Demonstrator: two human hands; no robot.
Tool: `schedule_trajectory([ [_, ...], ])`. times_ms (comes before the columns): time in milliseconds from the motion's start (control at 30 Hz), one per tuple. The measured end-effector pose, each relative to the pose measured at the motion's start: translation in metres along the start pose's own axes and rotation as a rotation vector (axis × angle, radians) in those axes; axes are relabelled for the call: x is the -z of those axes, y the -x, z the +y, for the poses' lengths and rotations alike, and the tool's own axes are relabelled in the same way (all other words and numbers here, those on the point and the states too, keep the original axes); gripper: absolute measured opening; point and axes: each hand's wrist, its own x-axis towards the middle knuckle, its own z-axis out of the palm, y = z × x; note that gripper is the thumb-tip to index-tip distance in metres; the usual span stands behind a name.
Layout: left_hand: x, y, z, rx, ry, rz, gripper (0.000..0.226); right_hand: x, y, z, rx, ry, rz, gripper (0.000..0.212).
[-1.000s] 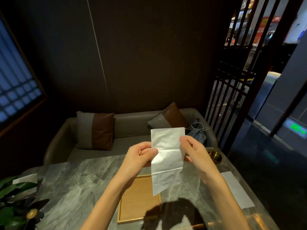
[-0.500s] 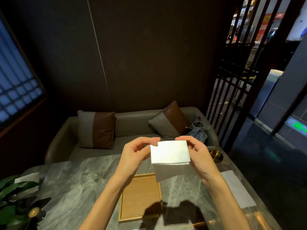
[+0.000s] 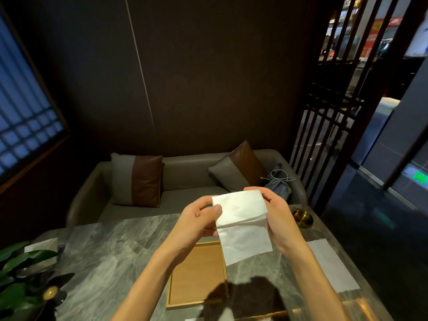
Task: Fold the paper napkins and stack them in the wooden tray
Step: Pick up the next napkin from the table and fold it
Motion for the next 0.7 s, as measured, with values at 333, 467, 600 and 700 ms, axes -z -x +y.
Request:
schedule_trajectory([
  [333,0.004,0.002,0.001,-0.01,0.012,-0.053,0.043,0.002,0.005,0.006,0.088,0.095,-0.013,0.023],
  [467,0.003,0.003,-0.002,0.039,0.021,-0.106,0.052,0.0,0.003,0.007,0.048,0.048,0.013,0.024],
  [600,0.0,0.005,-0.008,0.003,-0.036,0.024,0.04,0.004,0.002,0.011,-0.148,-0.13,-0.056,0.028],
  [700,0.001,0.006,-0.008,-0.06,-0.063,0.101,0.037,0.01,0.007,0.016,-0.272,-0.061,-0.167,0.042],
])
